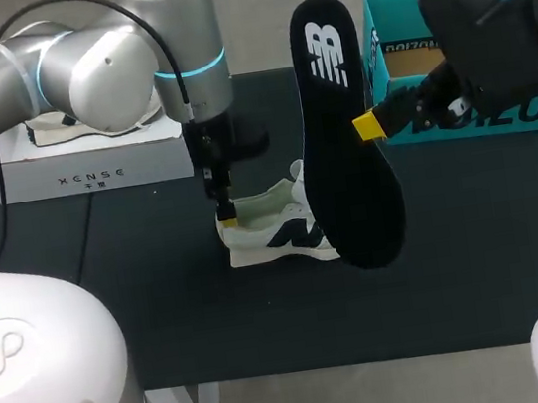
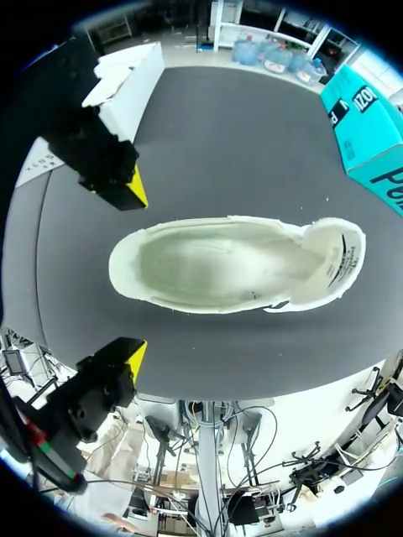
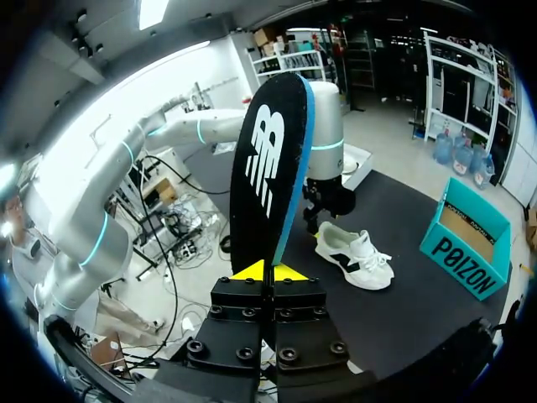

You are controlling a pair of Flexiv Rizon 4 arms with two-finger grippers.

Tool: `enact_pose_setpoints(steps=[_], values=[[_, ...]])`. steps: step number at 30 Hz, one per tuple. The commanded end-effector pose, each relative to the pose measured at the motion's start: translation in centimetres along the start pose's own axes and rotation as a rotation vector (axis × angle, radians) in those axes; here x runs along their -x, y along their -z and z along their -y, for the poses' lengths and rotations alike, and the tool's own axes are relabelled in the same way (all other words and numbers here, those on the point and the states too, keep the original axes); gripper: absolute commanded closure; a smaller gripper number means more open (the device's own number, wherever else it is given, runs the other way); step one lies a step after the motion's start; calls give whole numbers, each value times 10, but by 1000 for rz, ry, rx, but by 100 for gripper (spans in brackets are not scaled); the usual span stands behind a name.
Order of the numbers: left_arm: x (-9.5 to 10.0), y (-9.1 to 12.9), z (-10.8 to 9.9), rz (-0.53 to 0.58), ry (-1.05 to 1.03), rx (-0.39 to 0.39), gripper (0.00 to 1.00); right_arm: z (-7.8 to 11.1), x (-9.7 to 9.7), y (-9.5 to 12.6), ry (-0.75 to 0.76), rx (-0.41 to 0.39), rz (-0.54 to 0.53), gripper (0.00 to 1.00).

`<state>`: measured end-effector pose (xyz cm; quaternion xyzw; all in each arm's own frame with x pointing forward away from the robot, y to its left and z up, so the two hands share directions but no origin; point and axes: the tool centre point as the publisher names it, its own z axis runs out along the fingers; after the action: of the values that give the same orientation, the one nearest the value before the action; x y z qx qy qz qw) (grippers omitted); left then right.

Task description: Take the shoe out of the shoebox, open the shoe tongue, remove and reinsert the insole, then place the shoe into the shoebox

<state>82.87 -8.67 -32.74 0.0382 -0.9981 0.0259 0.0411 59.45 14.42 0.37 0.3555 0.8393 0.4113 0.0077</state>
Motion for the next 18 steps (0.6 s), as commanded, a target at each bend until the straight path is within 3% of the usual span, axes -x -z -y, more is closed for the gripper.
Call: enact_pose_setpoints(steps=[1,18], values=[[0,3,3,13,-2,7,0,-5,0,-2,-1,-8,0,100],[4,0,8,35,-29,1,0,-5,0,-2,-1,-8,0,100]])
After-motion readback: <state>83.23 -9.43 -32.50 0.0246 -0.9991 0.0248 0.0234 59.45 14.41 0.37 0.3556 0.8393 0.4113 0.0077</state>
